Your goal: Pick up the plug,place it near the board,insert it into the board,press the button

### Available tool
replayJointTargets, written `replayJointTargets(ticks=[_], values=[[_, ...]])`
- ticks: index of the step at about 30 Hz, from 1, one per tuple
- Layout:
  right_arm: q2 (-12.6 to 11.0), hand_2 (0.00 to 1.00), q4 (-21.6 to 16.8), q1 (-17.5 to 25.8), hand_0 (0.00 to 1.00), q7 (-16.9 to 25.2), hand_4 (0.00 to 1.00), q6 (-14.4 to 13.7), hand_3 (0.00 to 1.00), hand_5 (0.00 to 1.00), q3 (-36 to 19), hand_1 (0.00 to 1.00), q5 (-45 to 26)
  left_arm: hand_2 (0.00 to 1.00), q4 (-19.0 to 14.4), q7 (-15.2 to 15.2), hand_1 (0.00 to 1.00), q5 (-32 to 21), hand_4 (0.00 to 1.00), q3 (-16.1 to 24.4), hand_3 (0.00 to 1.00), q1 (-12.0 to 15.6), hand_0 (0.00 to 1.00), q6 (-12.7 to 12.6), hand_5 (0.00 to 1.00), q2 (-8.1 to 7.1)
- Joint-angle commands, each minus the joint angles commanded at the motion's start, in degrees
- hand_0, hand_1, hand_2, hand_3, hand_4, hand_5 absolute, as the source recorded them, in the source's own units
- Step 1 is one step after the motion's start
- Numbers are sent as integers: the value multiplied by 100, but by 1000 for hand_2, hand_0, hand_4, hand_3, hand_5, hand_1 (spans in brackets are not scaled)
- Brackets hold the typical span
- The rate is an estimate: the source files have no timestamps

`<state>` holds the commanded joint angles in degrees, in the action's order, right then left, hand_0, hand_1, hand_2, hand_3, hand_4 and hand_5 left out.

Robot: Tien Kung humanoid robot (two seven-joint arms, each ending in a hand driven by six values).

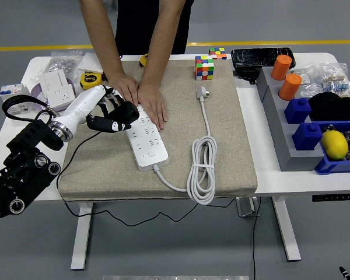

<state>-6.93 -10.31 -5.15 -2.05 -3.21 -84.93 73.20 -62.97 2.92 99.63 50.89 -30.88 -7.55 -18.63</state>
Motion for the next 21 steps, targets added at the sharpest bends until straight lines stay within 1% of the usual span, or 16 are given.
replayJointTargets(ticks=[4,6,8,11,14,21], values=[[-2,746,0,6,828,-17,998,0,768,959,-21,761,29,254,148,34,276,164,661,-368,430,-141,346,-55,19,-6],[-8,746,0,2,828,-10,998,3,768,958,12,761,-1,256,292,71,279,331,661,-489,435,-200,346,-186,15,19],[-9,746,0,-15,828,2,998,10,768,958,43,761,-11,256,516,122,279,514,661,-564,435,-256,346,-297,15,77],[-9,746,0,-39,829,35,998,18,768,957,112,762,-57,259,743,176,281,735,664,-613,436,-301,346,-395,14,136],[-23,746,0,-52,829,35,998,18,768,957,148,762,-82,259,851,193,281,881,664,-630,436,-332,346,-446,14,162],[-30,745,0,-25,830,29,998,25,768,954,189,762,-91,265,1120,211,291,988,668,-658,439,-356,349,-490,14,232]])
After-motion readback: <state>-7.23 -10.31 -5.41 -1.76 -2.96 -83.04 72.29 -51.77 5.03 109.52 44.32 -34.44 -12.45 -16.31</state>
